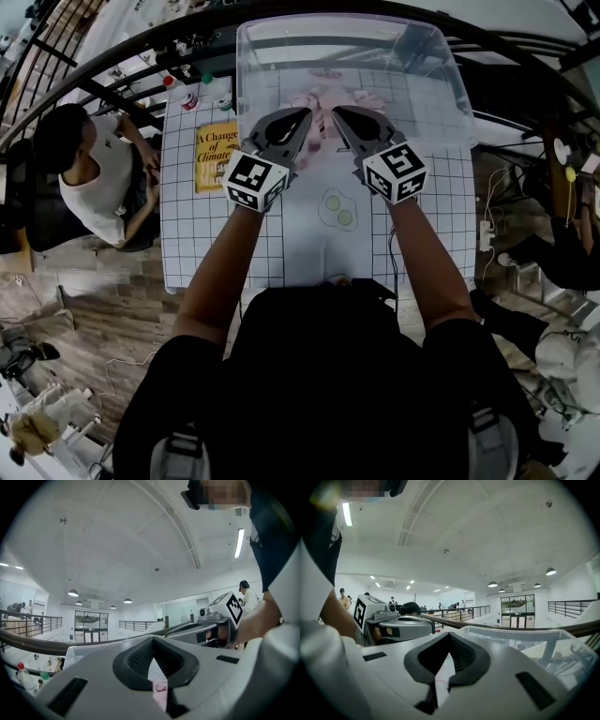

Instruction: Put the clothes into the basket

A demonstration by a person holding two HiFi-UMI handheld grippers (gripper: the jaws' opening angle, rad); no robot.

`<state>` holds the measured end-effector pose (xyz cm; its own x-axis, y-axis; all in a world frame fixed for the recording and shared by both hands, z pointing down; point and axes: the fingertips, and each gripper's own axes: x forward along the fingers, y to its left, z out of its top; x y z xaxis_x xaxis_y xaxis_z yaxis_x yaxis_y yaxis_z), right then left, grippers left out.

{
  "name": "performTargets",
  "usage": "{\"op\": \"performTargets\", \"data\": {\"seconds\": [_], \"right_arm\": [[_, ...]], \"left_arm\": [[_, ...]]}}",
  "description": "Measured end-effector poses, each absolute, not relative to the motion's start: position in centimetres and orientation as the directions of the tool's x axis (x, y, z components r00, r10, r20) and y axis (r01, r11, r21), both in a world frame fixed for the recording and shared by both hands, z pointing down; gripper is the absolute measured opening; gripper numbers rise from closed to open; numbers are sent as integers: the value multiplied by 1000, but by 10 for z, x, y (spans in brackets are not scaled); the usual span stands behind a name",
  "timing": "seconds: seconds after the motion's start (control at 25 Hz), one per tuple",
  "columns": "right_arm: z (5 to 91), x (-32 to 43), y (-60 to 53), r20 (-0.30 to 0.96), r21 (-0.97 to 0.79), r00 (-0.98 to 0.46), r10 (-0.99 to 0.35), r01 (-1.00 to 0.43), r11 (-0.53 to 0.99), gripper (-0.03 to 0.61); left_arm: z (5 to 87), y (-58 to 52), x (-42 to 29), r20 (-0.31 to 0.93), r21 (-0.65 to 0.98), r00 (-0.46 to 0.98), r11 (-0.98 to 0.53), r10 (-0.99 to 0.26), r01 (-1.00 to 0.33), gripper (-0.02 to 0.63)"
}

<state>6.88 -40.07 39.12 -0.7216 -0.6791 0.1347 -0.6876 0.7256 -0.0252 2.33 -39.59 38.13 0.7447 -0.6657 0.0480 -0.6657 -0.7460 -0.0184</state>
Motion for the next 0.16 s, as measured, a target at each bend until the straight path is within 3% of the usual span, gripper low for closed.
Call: {"op": "performTargets", "data": {"seconds": [0.16], "right_arm": [[391, 70, -404, 137, -21, -722, -678, -687, 726, 17]], "left_arm": [[381, -399, 24, 43, -17, 743, -744, -668, -668, 3]]}}
